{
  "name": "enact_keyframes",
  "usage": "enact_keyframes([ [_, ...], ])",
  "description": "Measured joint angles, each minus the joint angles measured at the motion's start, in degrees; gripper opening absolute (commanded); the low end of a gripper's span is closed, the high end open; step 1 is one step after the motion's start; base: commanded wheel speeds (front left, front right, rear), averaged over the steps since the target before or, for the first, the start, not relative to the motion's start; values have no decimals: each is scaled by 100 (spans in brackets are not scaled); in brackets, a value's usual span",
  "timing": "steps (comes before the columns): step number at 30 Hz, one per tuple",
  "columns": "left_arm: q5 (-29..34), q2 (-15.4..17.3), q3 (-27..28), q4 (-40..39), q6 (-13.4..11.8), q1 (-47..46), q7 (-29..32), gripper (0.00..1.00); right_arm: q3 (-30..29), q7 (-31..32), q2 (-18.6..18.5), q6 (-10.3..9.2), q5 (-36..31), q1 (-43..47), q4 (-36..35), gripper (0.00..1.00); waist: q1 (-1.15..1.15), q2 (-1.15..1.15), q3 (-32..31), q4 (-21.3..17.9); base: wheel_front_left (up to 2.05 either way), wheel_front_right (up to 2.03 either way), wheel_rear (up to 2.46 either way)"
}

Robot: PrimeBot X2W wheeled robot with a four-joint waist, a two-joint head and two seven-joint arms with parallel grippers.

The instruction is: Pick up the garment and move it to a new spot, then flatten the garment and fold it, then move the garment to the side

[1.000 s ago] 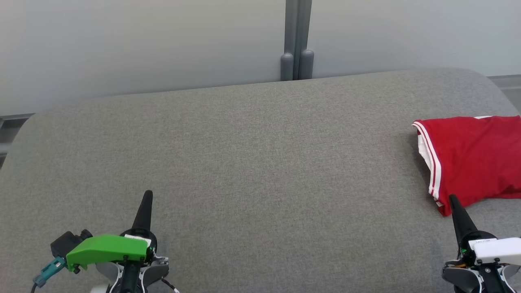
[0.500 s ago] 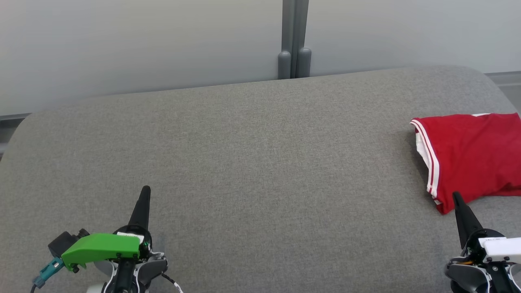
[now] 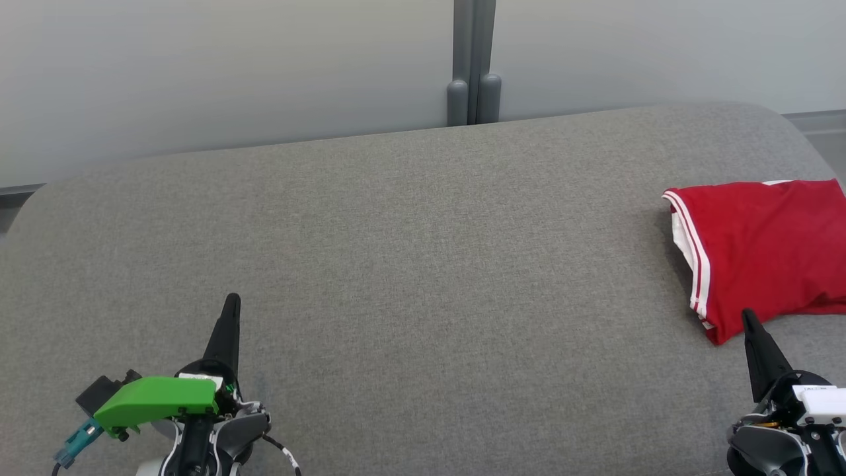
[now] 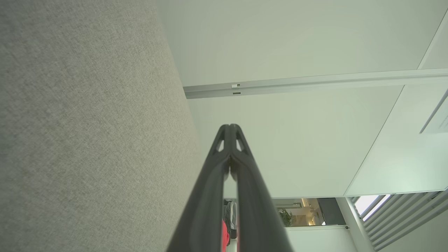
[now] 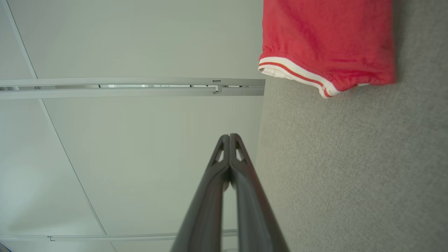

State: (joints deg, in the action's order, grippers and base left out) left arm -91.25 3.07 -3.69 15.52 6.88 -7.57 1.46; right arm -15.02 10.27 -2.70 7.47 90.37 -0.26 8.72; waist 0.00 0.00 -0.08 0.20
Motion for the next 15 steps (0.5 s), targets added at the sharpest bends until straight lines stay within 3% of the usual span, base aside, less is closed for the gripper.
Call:
enact_keyframes([
  [15, -209, -29, 57, 8, 67, -26, 48, 0, -46, 58, -3, 0, 232, -7, 4, 0, 0, 0, 15, -21, 0, 0, 0],
])
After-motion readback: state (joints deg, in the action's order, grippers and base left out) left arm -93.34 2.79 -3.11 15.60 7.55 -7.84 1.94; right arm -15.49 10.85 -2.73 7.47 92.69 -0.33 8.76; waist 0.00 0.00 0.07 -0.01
